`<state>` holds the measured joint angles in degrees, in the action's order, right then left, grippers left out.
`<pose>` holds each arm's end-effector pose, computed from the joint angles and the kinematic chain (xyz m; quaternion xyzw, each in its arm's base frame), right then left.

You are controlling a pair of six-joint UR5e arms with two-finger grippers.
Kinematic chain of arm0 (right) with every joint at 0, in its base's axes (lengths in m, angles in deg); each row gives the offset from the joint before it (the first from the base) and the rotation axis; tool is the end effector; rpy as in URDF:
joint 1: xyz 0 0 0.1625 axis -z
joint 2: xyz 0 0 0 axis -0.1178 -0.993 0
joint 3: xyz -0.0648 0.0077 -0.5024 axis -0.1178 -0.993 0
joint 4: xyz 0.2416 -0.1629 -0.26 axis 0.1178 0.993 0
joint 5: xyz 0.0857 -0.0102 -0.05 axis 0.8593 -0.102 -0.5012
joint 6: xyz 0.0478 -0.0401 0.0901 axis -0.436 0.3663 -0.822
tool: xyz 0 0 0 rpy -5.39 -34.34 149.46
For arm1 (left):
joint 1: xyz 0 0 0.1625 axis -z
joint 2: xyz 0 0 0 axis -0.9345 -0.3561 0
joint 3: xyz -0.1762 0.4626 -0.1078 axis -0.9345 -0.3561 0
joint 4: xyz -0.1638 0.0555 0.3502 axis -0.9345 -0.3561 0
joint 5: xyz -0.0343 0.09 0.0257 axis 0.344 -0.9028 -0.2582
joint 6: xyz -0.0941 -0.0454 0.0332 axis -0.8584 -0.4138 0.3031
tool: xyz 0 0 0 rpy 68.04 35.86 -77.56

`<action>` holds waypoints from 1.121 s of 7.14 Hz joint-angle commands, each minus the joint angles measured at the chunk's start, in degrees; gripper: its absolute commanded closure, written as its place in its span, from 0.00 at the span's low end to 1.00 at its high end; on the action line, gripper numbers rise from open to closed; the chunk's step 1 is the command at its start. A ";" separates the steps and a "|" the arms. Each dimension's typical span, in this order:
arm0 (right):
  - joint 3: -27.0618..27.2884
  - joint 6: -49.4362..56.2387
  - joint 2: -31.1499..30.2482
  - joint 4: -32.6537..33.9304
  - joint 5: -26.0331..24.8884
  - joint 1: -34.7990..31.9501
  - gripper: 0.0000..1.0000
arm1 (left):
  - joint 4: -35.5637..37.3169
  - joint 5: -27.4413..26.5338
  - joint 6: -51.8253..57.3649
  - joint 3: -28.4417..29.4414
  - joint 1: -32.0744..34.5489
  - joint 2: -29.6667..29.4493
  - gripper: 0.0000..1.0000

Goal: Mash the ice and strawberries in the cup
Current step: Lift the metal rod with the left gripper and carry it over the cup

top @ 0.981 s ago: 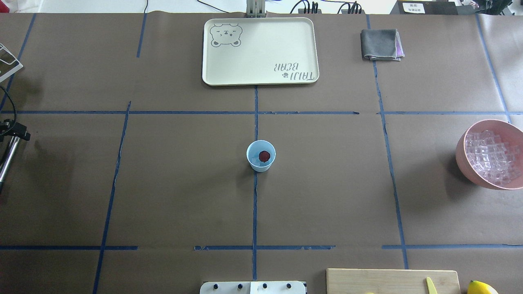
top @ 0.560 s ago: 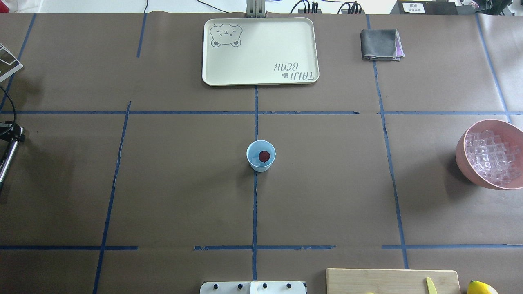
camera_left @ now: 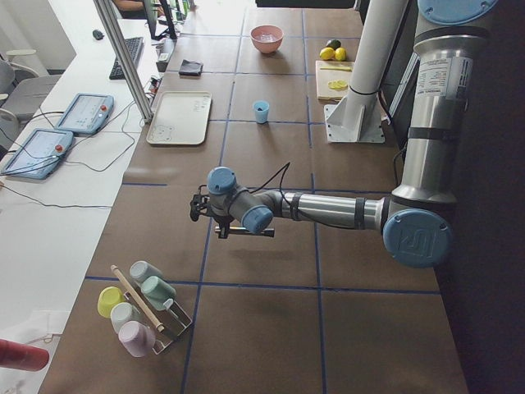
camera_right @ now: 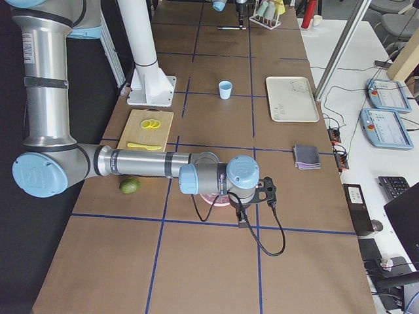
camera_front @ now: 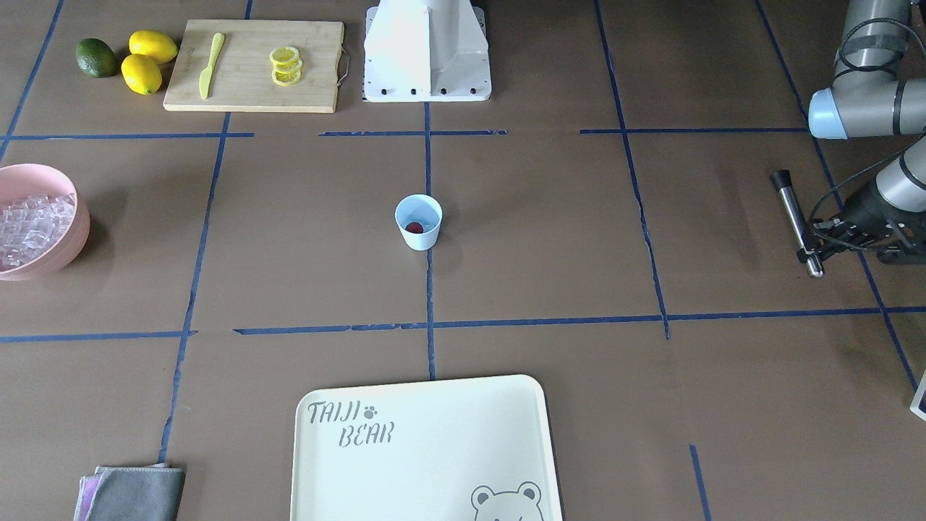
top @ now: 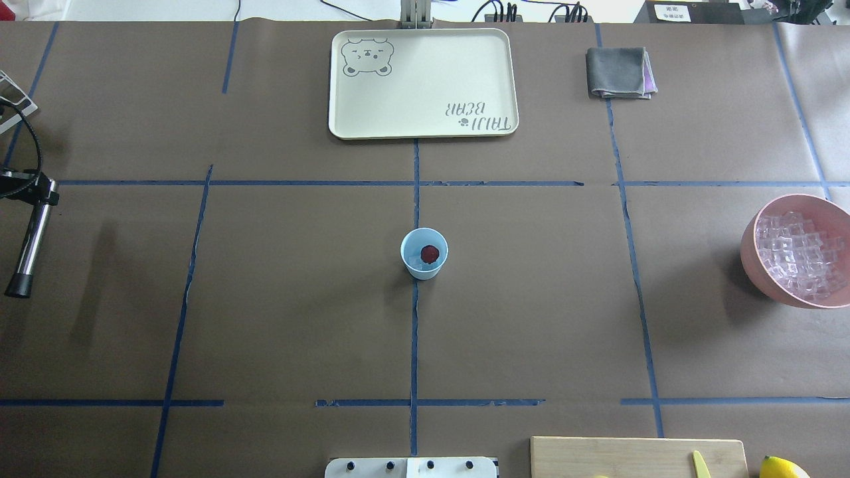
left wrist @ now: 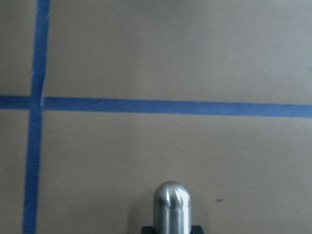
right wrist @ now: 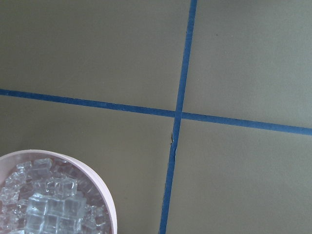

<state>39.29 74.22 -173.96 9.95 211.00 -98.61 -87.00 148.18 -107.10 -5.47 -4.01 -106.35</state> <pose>0.0652 -0.4591 0.7296 0.0658 -0.4127 -0.0421 0.9075 0.1665 -0.5087 0.6545 0.0580 0.4216 -0.0147 0.9048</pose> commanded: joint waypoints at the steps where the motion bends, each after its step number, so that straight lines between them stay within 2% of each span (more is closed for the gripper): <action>1: 0.60 0.01 0.12 -0.04 -0.07 0.00 0.00 | 3.25 -5.31 0.29 -8.91 -0.18 -4.44 1.00; 2: 1.82 -0.08 0.04 0.22 -0.33 -0.09 0.00 | 3.42 -8.40 0.12 -11.46 -2.10 -8.12 1.00; 3: 2.27 0.01 -0.05 0.31 -0.33 -0.09 0.00 | 2.03 -8.96 0.12 -13.84 -4.99 -9.20 1.00; 5: 2.27 0.01 -0.31 0.40 -0.07 -0.09 0.00 | -5.52 -24.97 -5.22 -18.67 -15.50 -11.85 1.00; 6: 2.27 -0.08 -0.49 0.58 0.28 -0.09 0.00 | -9.98 -33.05 -6.29 -18.69 -19.83 -13.16 1.00; 7: 1.75 -0.08 -0.14 0.58 0.11 -0.09 0.00 | -14.38 -38.09 -7.95 -18.78 -21.44 -13.17 1.00; 8: 1.40 -0.08 0.03 0.67 0.11 0.00 0.00 | -19.38 -38.40 -8.49 -19.48 -21.54 -13.08 1.00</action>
<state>41.12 74.15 -174.14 10.53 211.12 -98.69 -100.68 112.85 -114.44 -24.28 -24.23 -119.29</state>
